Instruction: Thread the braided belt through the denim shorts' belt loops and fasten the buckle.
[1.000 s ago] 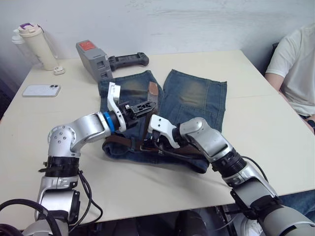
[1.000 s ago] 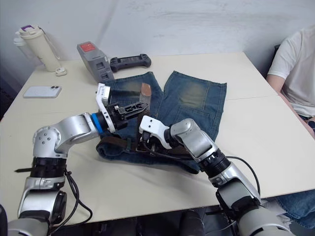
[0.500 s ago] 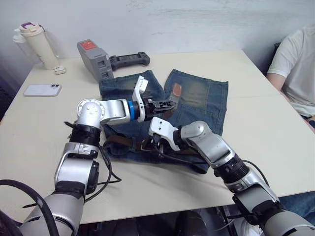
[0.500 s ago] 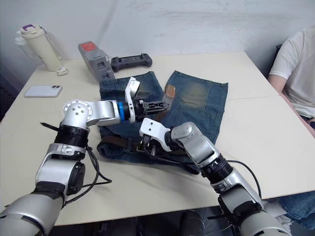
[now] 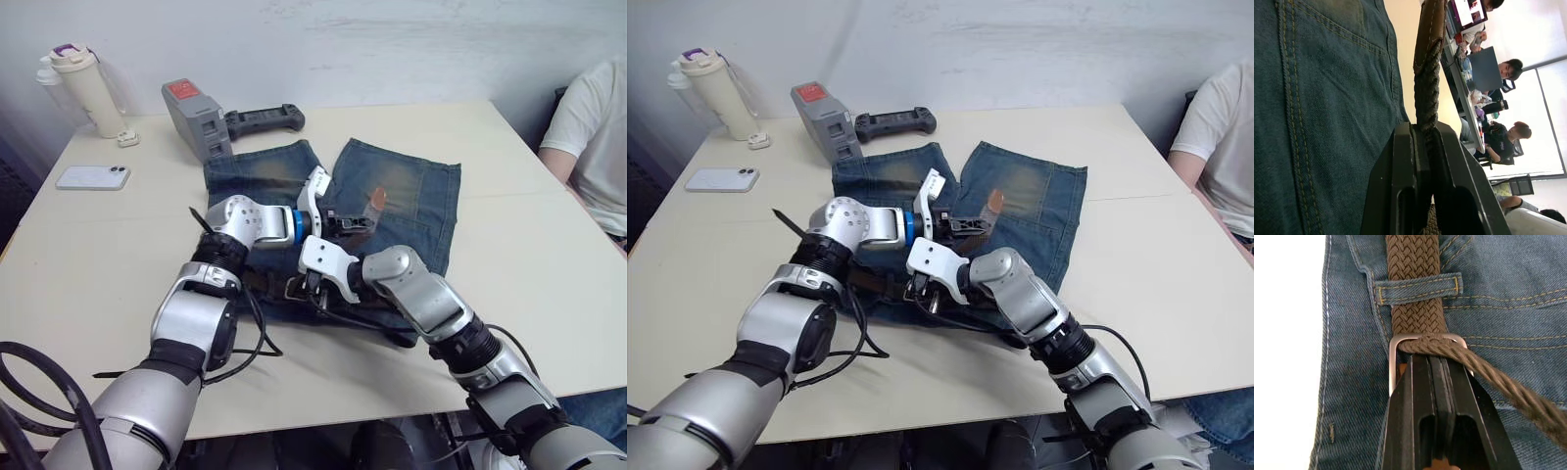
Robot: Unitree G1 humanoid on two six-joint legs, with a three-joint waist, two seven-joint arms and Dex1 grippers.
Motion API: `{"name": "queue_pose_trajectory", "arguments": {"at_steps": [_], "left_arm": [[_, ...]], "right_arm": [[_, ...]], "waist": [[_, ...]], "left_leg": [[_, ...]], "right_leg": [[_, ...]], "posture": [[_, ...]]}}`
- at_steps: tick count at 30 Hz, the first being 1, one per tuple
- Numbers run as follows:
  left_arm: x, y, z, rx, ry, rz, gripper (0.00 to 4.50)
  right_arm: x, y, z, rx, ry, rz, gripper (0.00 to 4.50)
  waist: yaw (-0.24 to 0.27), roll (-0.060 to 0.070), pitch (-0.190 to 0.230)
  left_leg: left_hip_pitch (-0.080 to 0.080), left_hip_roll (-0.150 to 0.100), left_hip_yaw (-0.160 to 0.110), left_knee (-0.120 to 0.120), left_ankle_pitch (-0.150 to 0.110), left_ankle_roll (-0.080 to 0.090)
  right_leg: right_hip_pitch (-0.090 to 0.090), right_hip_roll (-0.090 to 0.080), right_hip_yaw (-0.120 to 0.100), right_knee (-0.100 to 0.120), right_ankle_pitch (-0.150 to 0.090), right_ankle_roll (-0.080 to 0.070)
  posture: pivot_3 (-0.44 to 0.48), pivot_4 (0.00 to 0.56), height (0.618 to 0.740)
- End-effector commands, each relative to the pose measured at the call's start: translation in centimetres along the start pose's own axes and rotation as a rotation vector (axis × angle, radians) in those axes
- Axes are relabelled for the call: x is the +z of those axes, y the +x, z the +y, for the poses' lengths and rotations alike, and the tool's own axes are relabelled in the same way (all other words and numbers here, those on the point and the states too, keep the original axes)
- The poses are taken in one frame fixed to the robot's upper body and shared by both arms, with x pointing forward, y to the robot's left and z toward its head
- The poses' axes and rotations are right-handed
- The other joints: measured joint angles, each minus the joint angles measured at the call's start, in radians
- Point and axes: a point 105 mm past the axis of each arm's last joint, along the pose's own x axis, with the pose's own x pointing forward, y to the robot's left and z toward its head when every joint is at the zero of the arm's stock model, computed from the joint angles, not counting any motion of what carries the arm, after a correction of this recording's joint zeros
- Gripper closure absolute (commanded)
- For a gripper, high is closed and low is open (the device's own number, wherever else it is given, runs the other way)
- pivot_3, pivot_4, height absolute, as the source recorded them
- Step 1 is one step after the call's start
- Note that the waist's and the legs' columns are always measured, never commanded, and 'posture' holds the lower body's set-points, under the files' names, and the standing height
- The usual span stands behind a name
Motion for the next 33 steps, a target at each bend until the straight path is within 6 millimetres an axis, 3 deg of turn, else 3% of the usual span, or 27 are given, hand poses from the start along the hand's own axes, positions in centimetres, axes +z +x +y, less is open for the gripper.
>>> {"name": "queue_pose_trajectory", "arguments": {"at_steps": [1,9,16,21,26,33], "left_arm": [[2.8,1.0,-5.6,-0.188,0.115,-0.061,4.5],[3.2,1.2,-4.2,-0.109,0.113,-0.079,4.5],[7.4,-0.7,-5.7,-0.124,0.118,-0.254,4.5],[8.6,-2.0,-7.0,-0.155,0.142,-0.261,4.5],[6.6,-3.5,-6.3,-0.133,0.163,-0.111,4.5],[5.1,-7.1,-5.3,-0.11,0.137,-0.092,4.5]], "right_arm": [[-9.5,2.9,5.4,0.167,0.181,0.362,4.47],[-8.8,2.7,4.8,0.163,0.059,0.363,4.47],[-9.5,2.6,5.1,0.189,0.03,0.43,4.47],[-9.8,2.7,5.2,0.196,0.027,0.453,4.47],[-9.7,2.7,4.7,0.173,0.029,0.435,4.47],[-9.5,2.7,4.1,0.143,0.059,0.405,4.47]], "waist": [[0.002,0.0,0.0],[0.012,0.003,-0.002],[0.015,0.003,-0.002],[0.016,0.003,-0.001],[0.013,0.004,-0.001],[0.007,0.006,0.0]], "left_leg": [[0.0,0.0,0.0,0.0,0.0,0.0],[0.002,0.0,-0.001,-0.001,0.0,0.0],[0.002,0.0,-0.001,-0.001,0.001,0.001],[0.002,-0.001,-0.002,-0.001,0.001,0.001],[0.001,-0.001,-0.002,-0.002,0.001,0.0],[0.002,0.0,-0.002,-0.003,0.002,-0.001]], "right_leg": [[0.0,0.0,0.0,0.0,0.0,0.0],[0.002,0.0,0.0,0.0,0.0,0.0],[0.002,-0.001,-0.001,0.0,0.0,0.001],[0.002,-0.001,-0.002,0.0,0.001,0.001],[0.001,-0.001,-0.002,0.001,0.001,0.001],[0.0,0.0,-0.001,0.001,0.001,0.001]], "posture": [[0.0,0.15,0.65],[0.0,0.15,0.65],[0.0,0.15,0.65],[0.0,0.15,0.65],[0.0,0.15,0.65],[0.0,0.15,0.65]]}}
